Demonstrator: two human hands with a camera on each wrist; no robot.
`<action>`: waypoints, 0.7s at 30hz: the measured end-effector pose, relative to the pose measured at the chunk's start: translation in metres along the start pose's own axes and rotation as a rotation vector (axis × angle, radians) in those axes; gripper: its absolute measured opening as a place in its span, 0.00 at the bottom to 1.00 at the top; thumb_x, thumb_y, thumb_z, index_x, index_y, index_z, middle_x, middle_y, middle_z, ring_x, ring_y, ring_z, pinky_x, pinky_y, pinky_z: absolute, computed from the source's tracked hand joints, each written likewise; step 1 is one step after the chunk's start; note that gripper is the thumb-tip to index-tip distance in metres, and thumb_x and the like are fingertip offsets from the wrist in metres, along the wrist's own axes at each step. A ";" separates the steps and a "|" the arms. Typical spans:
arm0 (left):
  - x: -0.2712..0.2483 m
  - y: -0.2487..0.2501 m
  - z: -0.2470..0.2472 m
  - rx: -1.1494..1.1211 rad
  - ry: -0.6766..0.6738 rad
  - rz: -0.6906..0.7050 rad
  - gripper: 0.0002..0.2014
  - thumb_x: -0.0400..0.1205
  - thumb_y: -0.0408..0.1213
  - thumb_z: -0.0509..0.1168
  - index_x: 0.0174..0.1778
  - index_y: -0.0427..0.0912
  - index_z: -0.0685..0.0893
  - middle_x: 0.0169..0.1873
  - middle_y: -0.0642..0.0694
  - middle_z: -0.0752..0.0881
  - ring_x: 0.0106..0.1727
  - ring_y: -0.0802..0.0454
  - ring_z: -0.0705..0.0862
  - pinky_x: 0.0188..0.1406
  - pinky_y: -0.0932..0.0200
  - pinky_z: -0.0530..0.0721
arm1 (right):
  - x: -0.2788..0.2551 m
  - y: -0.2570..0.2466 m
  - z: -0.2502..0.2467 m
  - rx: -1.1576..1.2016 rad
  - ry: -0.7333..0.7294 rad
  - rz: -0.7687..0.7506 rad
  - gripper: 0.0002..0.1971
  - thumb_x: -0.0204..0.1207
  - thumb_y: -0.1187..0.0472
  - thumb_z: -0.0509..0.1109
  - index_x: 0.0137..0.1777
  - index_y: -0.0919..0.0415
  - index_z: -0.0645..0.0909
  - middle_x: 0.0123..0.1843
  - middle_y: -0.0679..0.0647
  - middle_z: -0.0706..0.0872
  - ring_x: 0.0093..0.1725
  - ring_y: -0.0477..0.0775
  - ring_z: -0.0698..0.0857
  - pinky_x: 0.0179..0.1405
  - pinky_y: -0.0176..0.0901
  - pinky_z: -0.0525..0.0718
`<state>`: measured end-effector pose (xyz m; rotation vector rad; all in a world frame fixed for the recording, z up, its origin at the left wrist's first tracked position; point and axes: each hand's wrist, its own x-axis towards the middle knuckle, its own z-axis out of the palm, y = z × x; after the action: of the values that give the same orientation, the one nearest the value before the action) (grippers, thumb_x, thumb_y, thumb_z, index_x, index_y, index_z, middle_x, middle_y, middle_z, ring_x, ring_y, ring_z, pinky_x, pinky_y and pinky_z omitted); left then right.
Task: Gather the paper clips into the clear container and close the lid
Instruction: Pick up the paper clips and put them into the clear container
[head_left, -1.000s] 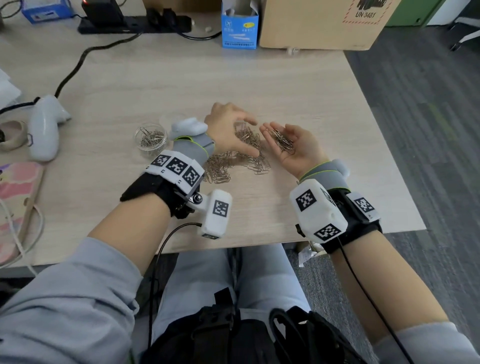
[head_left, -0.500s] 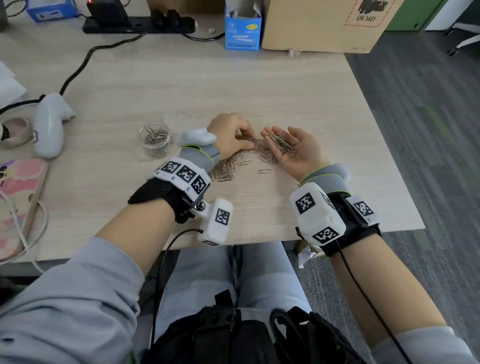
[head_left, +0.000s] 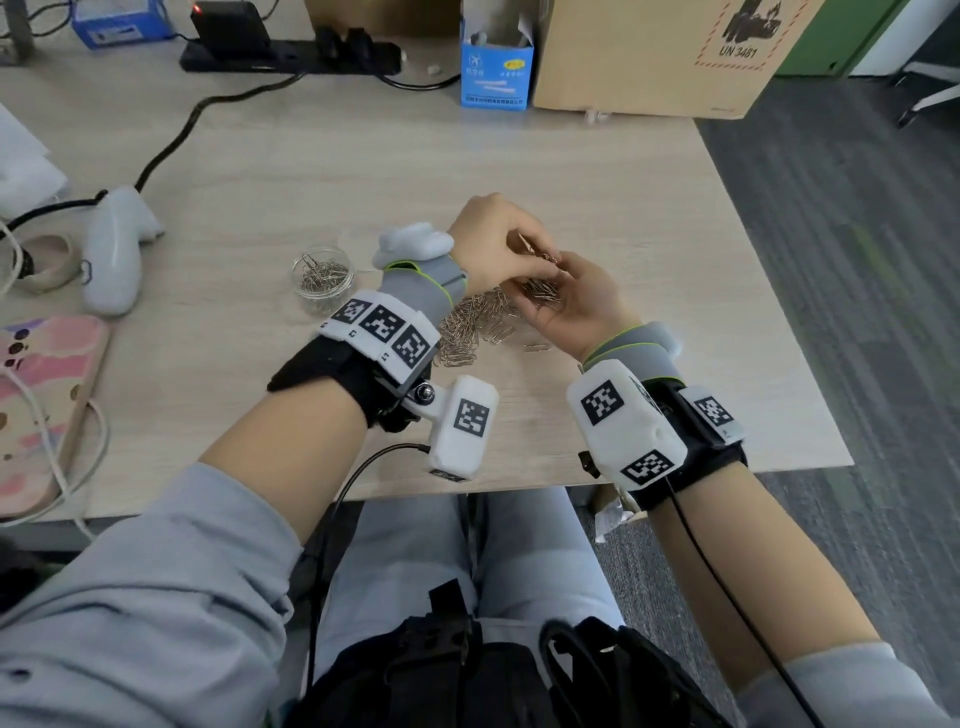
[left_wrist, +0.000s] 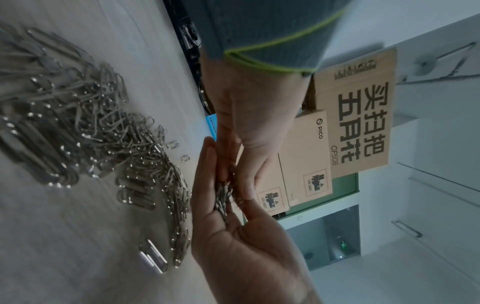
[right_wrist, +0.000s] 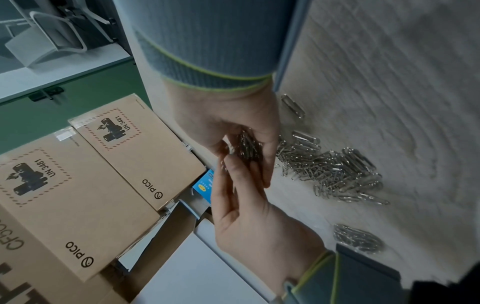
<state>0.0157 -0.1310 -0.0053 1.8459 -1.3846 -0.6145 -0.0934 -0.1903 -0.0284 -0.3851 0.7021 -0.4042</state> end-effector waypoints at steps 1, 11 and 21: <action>0.000 0.002 0.000 0.009 -0.004 -0.002 0.09 0.68 0.37 0.76 0.43 0.42 0.91 0.37 0.44 0.89 0.28 0.70 0.81 0.34 0.77 0.78 | 0.000 0.000 0.002 0.006 -0.007 -0.001 0.15 0.83 0.64 0.53 0.43 0.69 0.79 0.30 0.61 0.90 0.31 0.57 0.89 0.34 0.49 0.89; -0.034 -0.023 -0.030 0.305 0.003 -0.195 0.27 0.62 0.55 0.77 0.57 0.52 0.85 0.58 0.45 0.85 0.56 0.47 0.81 0.59 0.52 0.79 | -0.003 0.004 -0.001 0.133 0.010 -0.011 0.15 0.83 0.68 0.55 0.39 0.75 0.77 0.29 0.68 0.88 0.28 0.65 0.89 0.37 0.49 0.89; -0.062 -0.039 -0.015 0.297 -0.057 -0.258 0.24 0.61 0.42 0.80 0.53 0.46 0.85 0.53 0.41 0.81 0.51 0.46 0.81 0.59 0.50 0.79 | -0.012 0.015 -0.003 0.057 0.011 -0.060 0.10 0.80 0.72 0.59 0.40 0.74 0.79 0.31 0.65 0.89 0.31 0.62 0.91 0.47 0.46 0.87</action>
<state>0.0316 -0.0623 -0.0301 2.2848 -1.3423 -0.6191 -0.1006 -0.1726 -0.0310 -0.3515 0.6892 -0.4826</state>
